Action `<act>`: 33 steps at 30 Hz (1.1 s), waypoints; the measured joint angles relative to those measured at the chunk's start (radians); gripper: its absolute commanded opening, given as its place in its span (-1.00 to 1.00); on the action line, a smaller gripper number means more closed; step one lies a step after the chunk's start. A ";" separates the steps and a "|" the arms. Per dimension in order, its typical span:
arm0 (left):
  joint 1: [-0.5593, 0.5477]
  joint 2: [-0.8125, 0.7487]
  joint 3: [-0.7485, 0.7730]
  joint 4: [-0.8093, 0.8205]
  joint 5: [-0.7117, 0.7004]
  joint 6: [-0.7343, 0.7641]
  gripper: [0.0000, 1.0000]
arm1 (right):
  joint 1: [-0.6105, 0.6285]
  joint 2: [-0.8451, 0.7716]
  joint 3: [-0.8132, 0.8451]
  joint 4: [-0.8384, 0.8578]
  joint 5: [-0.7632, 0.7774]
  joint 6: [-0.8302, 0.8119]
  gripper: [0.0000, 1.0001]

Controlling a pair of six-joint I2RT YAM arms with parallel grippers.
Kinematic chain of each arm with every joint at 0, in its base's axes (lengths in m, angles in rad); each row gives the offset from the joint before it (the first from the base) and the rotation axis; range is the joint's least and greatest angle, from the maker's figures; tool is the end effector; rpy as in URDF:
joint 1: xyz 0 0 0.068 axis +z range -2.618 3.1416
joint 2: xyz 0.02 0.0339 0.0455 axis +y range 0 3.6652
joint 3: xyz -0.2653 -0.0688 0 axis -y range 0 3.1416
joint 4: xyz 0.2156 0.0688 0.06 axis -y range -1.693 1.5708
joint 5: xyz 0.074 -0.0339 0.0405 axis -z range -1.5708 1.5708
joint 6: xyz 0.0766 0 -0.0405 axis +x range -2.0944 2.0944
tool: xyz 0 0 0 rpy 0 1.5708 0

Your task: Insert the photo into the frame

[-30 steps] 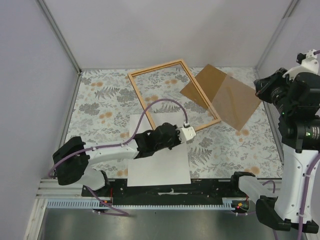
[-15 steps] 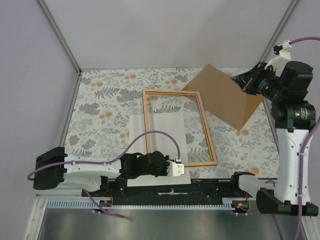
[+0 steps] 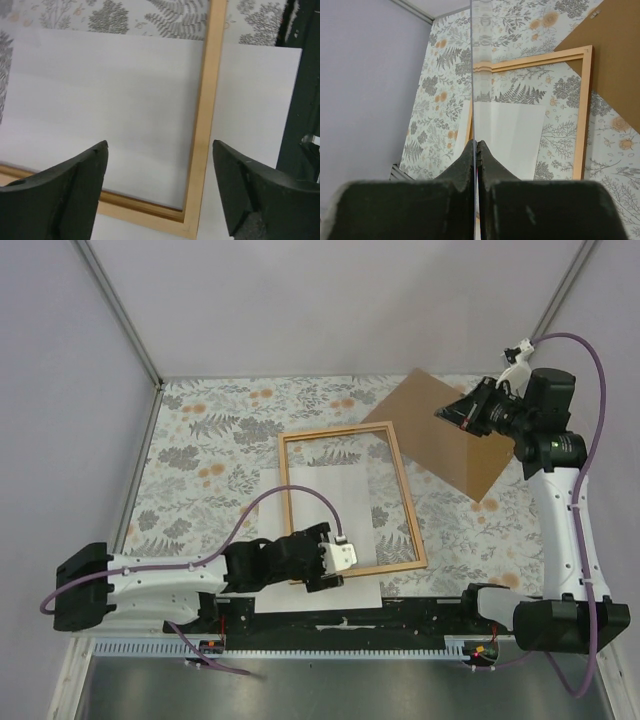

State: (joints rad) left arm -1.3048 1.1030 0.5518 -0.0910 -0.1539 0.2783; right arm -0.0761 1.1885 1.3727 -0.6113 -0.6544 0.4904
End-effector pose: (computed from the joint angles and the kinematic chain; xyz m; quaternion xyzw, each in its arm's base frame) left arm 0.0732 -0.2240 0.1988 0.6101 0.6510 -0.1593 0.4227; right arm 0.2475 0.0279 0.4023 0.0555 0.8132 0.3699 0.4459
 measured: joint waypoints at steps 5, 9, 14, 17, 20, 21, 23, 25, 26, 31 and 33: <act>0.167 -0.058 0.055 -0.066 -0.032 -0.169 0.99 | 0.000 0.006 -0.038 0.084 -0.066 0.019 -1.00; 0.443 0.031 0.259 -0.177 -0.056 -0.378 0.99 | 0.001 0.039 -0.109 0.164 -0.145 0.058 -1.00; 0.679 0.230 0.490 -0.254 -0.072 -0.592 0.93 | 0.013 0.109 -0.195 0.248 -0.210 0.132 -1.00; 0.813 0.315 0.501 -0.285 -0.022 -0.698 0.86 | 0.041 0.133 -0.225 0.291 -0.231 0.163 -1.00; 0.908 0.378 0.480 -0.296 0.040 -0.769 0.77 | 0.091 0.153 -0.253 0.339 -0.246 0.175 -1.00; 0.927 0.391 0.465 -0.296 0.063 -0.790 0.76 | 0.105 0.162 -0.265 0.356 -0.252 0.177 -1.00; 0.944 0.402 0.431 -0.293 0.107 -0.823 0.74 | 0.134 0.181 -0.304 0.398 -0.274 0.187 -1.00; 0.948 0.409 0.409 -0.291 0.149 -0.849 0.70 | 0.149 0.202 -0.353 0.443 -0.296 0.199 -1.00; 0.950 0.412 0.406 -0.289 0.167 -0.858 0.66 | 0.153 0.211 -0.372 0.457 -0.301 0.202 -1.00; 0.963 0.415 0.405 -0.263 0.228 -0.869 0.46 | 0.173 0.262 -0.407 0.503 -0.314 0.209 -1.00; 0.980 0.415 0.405 -0.261 0.240 -0.869 0.40 | 0.180 0.273 -0.422 0.541 -0.314 0.225 -1.00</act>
State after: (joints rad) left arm -0.3244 1.5177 0.9569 -0.3523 0.0864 -0.5903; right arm 0.1040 1.4616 0.9504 -0.0708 -0.9680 0.7155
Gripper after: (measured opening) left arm 0.739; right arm 0.010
